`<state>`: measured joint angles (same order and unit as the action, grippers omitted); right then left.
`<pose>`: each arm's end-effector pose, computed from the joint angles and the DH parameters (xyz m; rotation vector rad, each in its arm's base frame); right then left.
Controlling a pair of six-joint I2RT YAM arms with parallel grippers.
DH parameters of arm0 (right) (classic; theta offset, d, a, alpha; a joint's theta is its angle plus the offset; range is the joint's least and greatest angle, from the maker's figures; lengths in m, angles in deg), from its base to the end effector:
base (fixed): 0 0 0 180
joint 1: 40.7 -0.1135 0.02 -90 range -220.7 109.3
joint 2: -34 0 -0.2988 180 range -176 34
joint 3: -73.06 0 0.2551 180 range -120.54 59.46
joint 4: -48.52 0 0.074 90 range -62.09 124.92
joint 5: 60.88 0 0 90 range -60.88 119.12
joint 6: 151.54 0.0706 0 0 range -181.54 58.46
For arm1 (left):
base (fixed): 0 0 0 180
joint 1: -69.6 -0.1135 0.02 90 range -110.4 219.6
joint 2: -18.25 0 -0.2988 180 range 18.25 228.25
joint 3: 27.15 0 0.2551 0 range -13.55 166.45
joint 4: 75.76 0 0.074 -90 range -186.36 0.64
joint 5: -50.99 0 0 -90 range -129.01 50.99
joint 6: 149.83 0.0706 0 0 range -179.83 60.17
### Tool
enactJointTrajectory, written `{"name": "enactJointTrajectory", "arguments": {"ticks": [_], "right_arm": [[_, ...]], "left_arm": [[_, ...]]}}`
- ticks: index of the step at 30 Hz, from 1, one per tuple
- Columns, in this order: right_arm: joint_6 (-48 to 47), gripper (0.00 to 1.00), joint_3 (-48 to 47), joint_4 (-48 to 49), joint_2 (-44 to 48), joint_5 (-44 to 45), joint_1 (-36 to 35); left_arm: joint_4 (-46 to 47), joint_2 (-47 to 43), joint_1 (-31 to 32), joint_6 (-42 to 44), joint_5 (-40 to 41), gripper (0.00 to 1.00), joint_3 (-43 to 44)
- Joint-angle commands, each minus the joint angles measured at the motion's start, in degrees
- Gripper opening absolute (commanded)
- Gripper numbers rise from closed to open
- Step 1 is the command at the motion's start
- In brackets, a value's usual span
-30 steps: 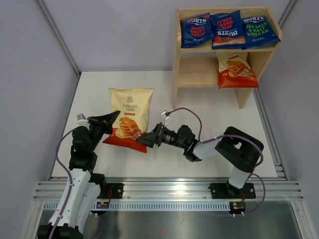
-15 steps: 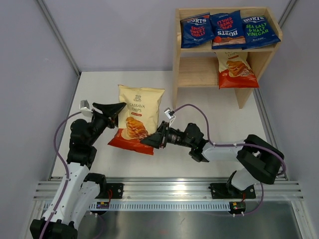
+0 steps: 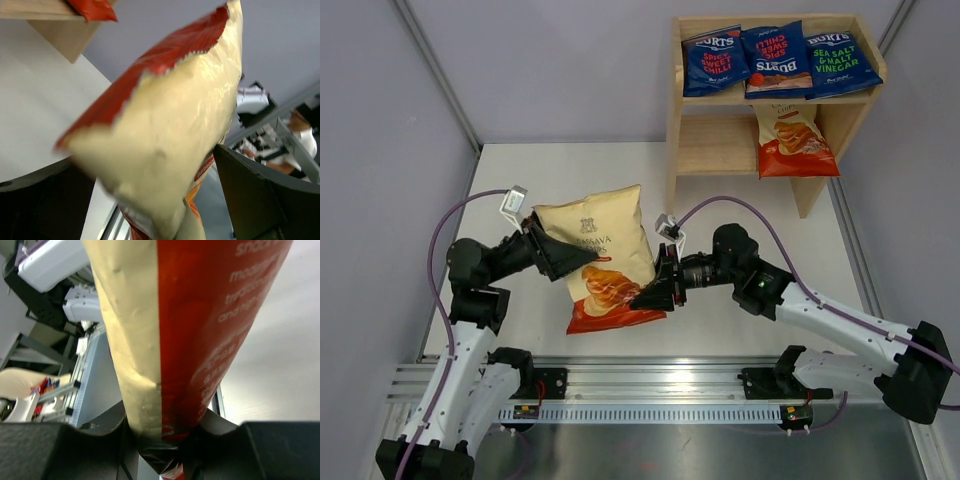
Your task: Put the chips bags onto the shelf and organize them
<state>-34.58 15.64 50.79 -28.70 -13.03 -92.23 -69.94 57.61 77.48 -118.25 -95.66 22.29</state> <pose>0.1266 0.2355 0.3489 -1.0081 1.5904 1.5893 0.1391 -0.0788 0.3786 0.2893 1.5986 -1.5544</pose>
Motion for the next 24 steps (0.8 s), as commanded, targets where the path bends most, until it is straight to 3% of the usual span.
{"name": "enactJointTrajectory", "arguments": {"ticks": [1,5,6,9,12,15,20,22,24], "right_arm": [[-8.58,0.17,-7.24,-12.96,1.96,-8.81,1.43],[-11.75,0.17,-12.16,-23.23,1.7,-10.58,3.1],[-11.93,0.18,-12.7,-23.96,1.7,-10.41,3.19],[-13.42,0.2,-14.98,-27.48,1.7,-9.54,3.71],[-13.6,0.24,-15.86,-28.18,2.14,-8.13,3.98],[-13.17,0.43,-15.78,-28.36,3.89,-1.05,4.07],[-5.27,0.99,-9.74,-23.2,11.88,17.95,4.16],[-0.62,0.99,-6.13,-18.98,15.91,21.58,4.24],[3.17,0.99,0.28,-8.88,18.13,21.06,4.24]], "left_arm": [[6.78,-2.17,0.73,1.9,-12.52,0.98,-0.5],[-4.79,-4.11,1.44,11.45,-13.06,0.71,3.0],[-11.27,-4.28,1.52,13.74,-12.62,0.5,4.06],[-18.52,-4.46,1.44,19.3,-9.64,0.28,6.52],[-18.54,-4.99,1.44,18.08,-4.9,0.17,6.97],[-16.0,-7.44,1.52,13.6,1.52,0.12,6.44],[-6.08,-11.49,1.44,1.68,11.61,0.08,3.72],[-0.45,-12.63,1.44,-2.82,14.35,0.08,1.88],[6.02,-13.07,1.52,-10.03,18.83,0.08,0.12]]}}
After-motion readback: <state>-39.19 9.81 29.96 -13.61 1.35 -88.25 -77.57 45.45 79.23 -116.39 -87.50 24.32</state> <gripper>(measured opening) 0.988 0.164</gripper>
